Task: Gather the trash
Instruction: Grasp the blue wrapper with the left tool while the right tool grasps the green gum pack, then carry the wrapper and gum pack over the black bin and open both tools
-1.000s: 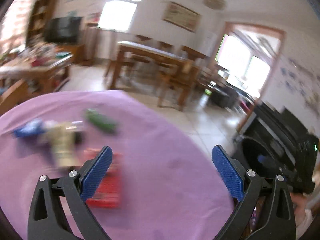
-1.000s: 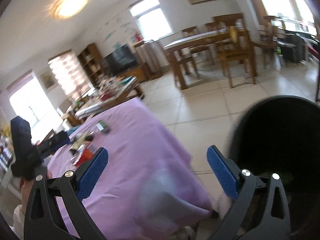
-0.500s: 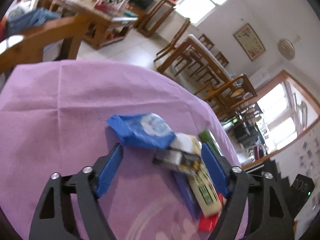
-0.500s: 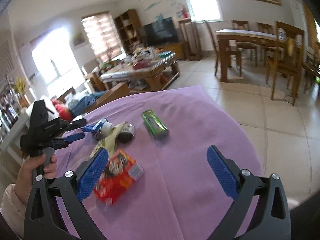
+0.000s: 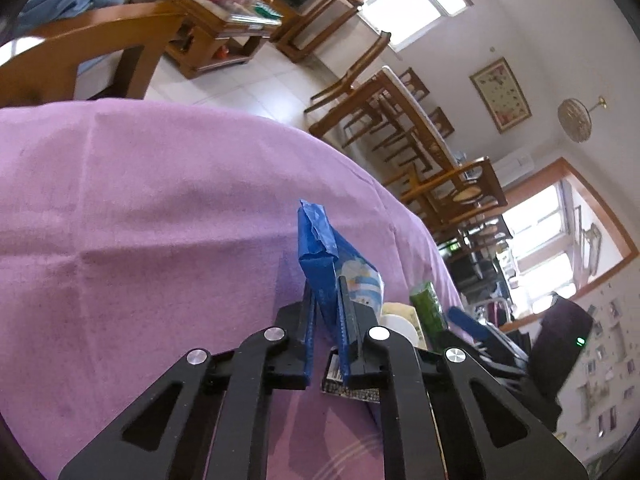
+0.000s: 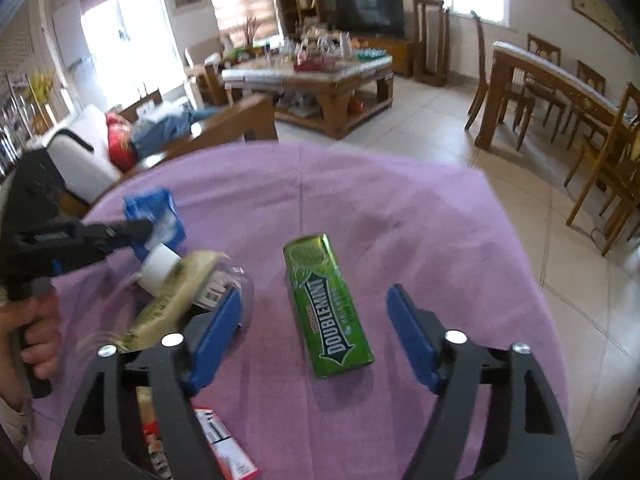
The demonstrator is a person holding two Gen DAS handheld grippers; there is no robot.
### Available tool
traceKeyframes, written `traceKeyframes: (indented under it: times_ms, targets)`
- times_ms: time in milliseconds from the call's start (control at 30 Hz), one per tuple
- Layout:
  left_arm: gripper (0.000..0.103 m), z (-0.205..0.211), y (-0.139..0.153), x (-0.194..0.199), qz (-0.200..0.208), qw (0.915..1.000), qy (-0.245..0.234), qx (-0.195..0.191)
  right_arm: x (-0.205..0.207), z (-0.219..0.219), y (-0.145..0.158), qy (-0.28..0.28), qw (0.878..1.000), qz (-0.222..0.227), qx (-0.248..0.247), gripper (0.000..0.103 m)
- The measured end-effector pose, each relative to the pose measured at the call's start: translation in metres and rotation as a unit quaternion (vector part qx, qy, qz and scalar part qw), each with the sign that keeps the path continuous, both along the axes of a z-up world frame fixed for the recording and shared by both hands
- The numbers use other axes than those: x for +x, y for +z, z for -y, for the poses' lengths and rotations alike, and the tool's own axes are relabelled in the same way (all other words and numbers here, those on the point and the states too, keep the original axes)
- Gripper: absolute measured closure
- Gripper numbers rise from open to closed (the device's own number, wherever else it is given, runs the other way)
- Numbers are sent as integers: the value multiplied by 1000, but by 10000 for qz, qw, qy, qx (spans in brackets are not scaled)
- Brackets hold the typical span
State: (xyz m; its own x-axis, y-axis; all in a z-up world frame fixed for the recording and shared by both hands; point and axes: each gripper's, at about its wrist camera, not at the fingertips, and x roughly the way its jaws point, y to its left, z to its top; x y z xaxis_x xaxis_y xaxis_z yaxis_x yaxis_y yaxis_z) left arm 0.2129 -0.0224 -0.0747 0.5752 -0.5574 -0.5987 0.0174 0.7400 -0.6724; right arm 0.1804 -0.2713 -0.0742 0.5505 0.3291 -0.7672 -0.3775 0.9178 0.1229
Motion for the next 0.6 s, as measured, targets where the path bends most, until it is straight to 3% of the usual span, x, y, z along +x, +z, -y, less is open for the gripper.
traceKeyframes:
  times_ms: [167,333,400,500,600]
  targets:
    - [95,5,10,-16,343,9991,-59,237,-7,-7,-4,98,9992,119,-376,70]
    - [95,3,26,-21,817,9962,-30,306,-19,11,5,-74,9998,160,94,72]
    - [95,1,32,-26,968,9949,32,273,-31,25,15,-187,9980,250,550,72]
    - [95,-1,43,-30,1204,9925,0,185,-61,54,33,-417,9886,425,1384,72]
    - [95,7,56,-47,1449,9892,-179,121,-95,76,47,-605,9792,619,1833,72]
